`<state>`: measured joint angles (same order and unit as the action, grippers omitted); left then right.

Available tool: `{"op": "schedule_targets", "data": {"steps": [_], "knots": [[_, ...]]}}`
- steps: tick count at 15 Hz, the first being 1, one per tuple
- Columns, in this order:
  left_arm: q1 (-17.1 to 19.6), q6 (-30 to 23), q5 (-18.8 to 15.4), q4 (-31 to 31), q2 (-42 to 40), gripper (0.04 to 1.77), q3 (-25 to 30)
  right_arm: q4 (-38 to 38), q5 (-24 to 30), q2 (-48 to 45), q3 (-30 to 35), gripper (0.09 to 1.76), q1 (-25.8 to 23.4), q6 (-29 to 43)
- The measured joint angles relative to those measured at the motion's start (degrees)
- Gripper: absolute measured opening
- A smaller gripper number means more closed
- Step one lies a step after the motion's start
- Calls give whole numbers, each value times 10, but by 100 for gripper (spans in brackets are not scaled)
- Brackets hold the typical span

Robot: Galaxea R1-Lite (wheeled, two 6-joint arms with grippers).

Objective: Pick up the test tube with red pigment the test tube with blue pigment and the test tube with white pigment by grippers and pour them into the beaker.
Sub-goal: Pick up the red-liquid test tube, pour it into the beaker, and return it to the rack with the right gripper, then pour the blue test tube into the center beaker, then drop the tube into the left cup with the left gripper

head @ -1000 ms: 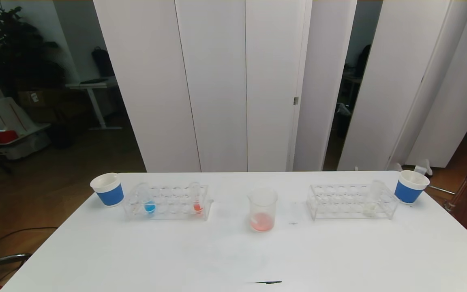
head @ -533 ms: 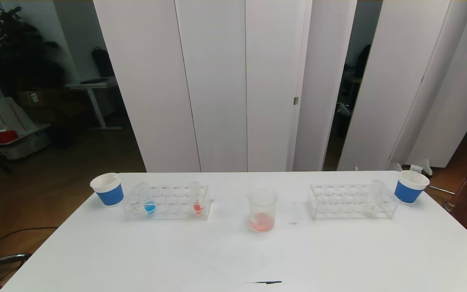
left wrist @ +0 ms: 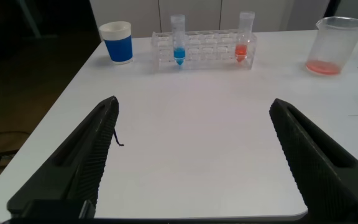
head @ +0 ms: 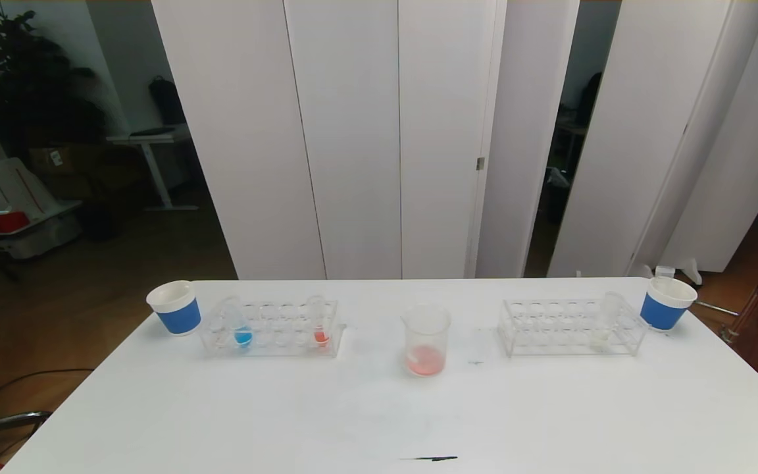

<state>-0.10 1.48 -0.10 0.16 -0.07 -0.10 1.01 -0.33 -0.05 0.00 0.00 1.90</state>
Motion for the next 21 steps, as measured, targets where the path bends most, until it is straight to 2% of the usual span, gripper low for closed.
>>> {"op": "schedule_targets", "data": {"steps": [21], "knots": [[0,4,1,-6,0,174,0,0,0,0,0,175,0,0]]}}
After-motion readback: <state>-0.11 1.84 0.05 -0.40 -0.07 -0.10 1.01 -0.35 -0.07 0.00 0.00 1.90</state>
